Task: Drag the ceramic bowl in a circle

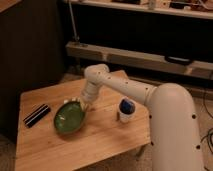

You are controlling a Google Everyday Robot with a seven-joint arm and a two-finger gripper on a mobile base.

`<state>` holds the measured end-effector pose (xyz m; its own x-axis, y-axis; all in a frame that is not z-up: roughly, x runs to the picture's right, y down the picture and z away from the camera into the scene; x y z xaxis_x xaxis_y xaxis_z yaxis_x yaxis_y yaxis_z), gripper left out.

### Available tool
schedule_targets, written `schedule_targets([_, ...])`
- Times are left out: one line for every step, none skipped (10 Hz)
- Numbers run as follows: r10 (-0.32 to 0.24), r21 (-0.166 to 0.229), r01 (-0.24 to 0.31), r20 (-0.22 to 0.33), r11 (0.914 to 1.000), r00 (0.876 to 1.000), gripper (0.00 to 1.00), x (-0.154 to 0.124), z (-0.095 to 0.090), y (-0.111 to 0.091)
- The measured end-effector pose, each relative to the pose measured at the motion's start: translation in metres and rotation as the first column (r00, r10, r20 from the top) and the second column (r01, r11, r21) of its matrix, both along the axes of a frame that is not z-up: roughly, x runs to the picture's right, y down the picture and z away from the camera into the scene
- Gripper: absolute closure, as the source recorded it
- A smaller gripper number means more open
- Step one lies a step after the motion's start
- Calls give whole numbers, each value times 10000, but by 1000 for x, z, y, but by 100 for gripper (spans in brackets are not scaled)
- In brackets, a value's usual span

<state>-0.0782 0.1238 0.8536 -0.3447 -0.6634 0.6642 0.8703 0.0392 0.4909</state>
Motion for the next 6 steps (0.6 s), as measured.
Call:
schedule_targets([106,-172,-108,-147,9998,9998,100,14,0,9])
schedule_targets([311,-247,-319,-317,9992,9990,100,29,-4,18])
schedule_targets([365,-293,-379,-479,9988,9982,100,46,-12,26])
schedule_targets([165,-202,-174,-457,9996,9988,100,52,-24,32])
schedule_targets([-206,-109,202,-316,9997,9993,100,51,-37,41])
schedule_targets([-732,-133,731,-47,9972,9973,100,39,-50,55])
